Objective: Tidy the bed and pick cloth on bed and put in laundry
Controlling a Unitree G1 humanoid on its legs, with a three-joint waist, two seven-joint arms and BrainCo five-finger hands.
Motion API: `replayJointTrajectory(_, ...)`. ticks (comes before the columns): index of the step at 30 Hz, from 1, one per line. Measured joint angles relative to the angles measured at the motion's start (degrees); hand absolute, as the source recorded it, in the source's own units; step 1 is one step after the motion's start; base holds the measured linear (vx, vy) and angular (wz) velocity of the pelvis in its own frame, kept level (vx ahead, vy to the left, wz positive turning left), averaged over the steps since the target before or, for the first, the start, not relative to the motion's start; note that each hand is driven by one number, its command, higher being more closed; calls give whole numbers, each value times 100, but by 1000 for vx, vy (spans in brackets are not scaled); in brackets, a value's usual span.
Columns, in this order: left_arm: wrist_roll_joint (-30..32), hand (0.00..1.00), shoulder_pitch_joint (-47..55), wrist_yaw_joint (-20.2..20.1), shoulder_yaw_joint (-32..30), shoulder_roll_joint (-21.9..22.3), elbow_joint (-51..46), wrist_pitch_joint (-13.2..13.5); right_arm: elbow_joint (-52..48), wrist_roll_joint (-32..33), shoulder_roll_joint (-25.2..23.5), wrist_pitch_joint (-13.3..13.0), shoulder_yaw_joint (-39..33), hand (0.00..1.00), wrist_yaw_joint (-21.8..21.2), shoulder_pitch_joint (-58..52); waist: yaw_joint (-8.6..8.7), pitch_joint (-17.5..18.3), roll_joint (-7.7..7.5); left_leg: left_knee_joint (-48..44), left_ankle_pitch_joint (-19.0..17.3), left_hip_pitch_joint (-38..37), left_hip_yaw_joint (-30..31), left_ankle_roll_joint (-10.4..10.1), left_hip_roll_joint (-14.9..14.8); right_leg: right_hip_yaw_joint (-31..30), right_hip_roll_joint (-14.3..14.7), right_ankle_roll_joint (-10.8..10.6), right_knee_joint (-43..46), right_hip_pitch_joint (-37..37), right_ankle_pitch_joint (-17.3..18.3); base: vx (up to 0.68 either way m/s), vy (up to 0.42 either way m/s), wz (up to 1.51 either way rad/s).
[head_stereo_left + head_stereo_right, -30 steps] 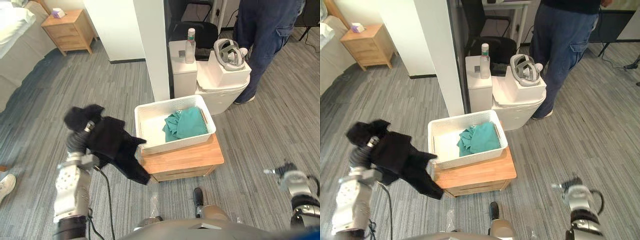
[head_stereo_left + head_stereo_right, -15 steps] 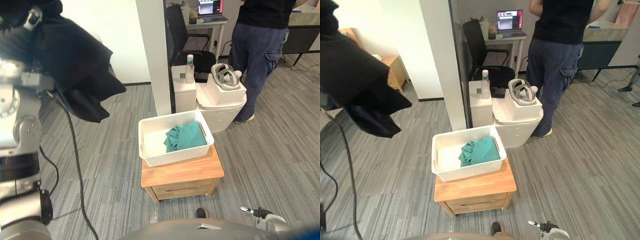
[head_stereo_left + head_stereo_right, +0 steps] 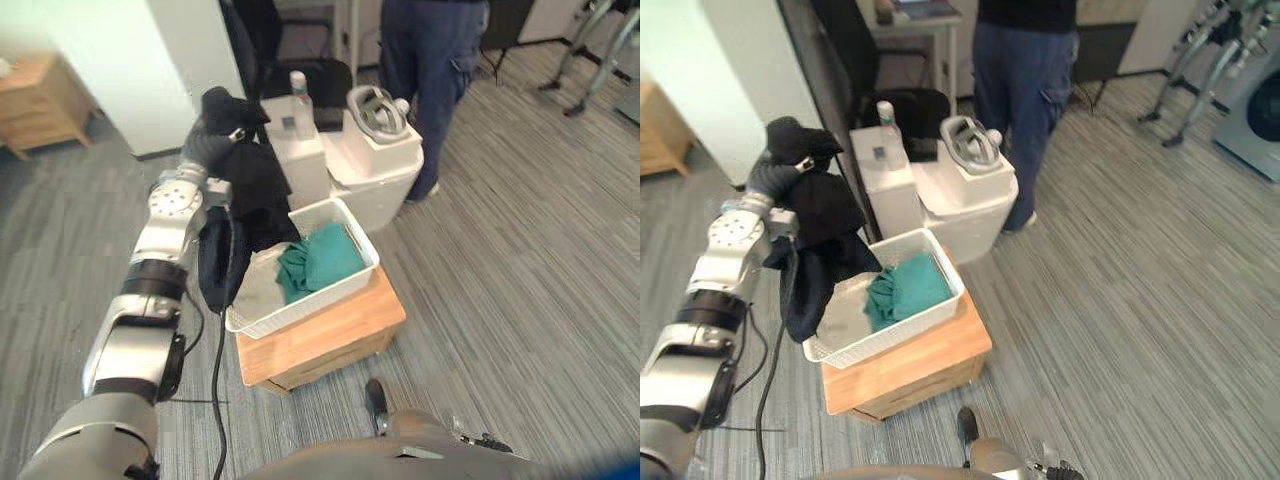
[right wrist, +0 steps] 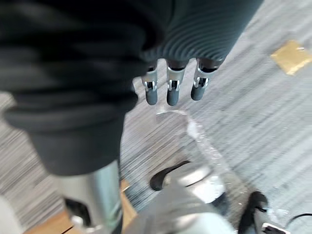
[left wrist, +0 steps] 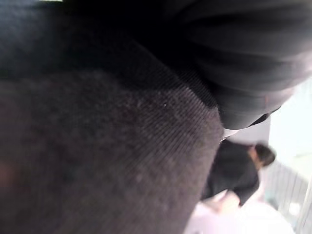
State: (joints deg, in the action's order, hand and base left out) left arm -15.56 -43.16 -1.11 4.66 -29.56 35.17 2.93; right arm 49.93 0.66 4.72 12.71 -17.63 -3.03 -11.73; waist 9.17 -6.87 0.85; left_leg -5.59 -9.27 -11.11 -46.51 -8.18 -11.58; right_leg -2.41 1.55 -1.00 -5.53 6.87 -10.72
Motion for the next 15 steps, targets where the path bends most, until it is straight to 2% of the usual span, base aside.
replayJointTrajectory(3,201,100,-283,127,100,157,150,0,-196,242,-7,-192,90,0,8,41,110,-352,2,-93,-47,108,-32,11,6,-92,-3,-4,1,108,-48,-53,20,-14)
replayJointTrajectory(8,563,100,-208,66,219,455,226,-5,-414,450,4,-462,143,0,116,73,187,-600,-8,-246,-136,204,-114,19,-25,-255,12,-35,3,200,-96,-51,13,-11)
replayJointTrajectory(11,787,100,253,-203,228,646,221,-1,-453,462,0,-575,228,0,155,79,257,-630,13,-340,-233,167,-207,19,-38,-405,30,-72,3,189,-124,-55,40,-20)
replayJointTrajectory(15,1054,100,1095,-519,465,1183,212,5,-449,462,-13,-666,254,0,234,59,292,-717,99,-503,-396,90,-348,45,-41,-610,35,-115,2,111,-155,-62,50,-19)
